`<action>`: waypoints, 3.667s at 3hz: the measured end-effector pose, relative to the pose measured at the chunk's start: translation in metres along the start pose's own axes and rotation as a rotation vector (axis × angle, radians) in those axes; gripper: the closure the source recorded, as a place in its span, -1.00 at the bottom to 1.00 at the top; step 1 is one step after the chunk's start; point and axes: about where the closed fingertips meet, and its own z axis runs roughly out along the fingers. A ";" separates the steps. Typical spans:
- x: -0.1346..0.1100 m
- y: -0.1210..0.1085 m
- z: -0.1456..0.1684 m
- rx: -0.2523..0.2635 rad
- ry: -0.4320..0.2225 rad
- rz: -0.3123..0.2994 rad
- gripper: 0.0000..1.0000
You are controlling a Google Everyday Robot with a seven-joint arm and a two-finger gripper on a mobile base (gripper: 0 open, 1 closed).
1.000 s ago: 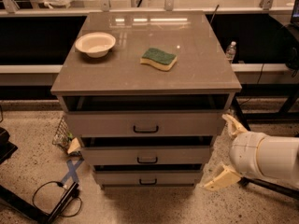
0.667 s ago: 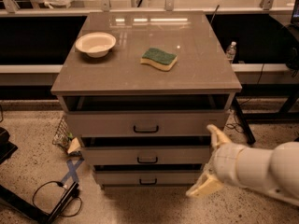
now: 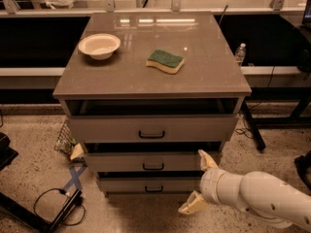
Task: Open middle drawer
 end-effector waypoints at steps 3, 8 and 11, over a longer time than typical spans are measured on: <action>0.027 -0.011 0.097 -0.024 0.065 -0.011 -1.00; 0.056 -0.059 0.179 -0.054 0.167 -0.033 -1.00; 0.091 -0.049 0.228 -0.127 0.258 0.024 -0.62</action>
Offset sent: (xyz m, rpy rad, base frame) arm 0.0727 0.0208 -0.1110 -0.0941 0.0962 -0.0765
